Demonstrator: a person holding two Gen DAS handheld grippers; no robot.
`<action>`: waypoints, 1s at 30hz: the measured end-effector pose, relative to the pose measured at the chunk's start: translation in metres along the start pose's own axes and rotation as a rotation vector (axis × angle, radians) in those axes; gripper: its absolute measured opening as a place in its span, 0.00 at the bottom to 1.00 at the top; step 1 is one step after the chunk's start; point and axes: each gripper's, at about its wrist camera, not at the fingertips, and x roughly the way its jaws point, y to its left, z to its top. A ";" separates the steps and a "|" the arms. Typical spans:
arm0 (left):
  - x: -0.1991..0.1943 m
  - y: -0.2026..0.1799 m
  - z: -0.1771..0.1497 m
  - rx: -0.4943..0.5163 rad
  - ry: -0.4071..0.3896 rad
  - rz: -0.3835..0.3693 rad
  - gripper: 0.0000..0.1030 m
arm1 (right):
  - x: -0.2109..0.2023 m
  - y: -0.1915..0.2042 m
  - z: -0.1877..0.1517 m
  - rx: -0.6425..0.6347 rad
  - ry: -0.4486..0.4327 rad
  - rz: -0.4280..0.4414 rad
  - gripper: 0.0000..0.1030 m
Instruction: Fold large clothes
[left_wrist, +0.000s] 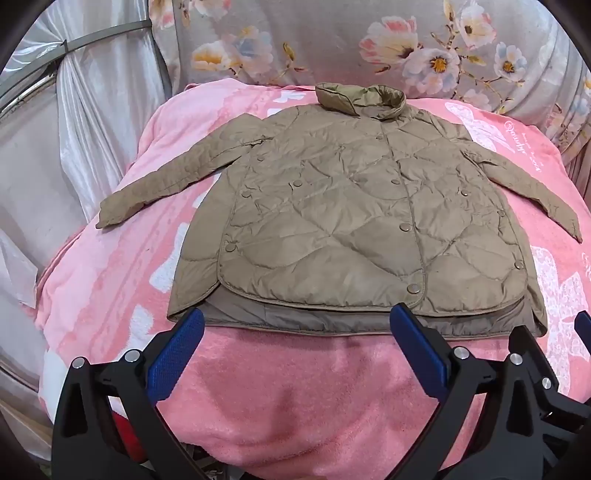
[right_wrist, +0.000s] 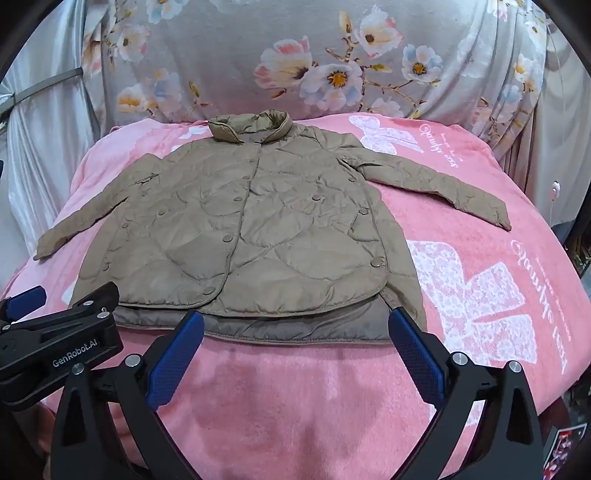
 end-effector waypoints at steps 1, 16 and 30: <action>0.000 0.001 0.000 -0.001 0.002 -0.001 0.95 | 0.000 0.000 0.000 0.001 -0.002 0.002 0.95; 0.007 0.008 0.004 -0.010 0.016 0.008 0.95 | 0.005 0.005 0.004 -0.011 -0.004 -0.009 0.95; 0.011 0.006 0.003 -0.013 0.020 0.015 0.95 | 0.008 0.005 0.004 -0.016 -0.001 -0.011 0.95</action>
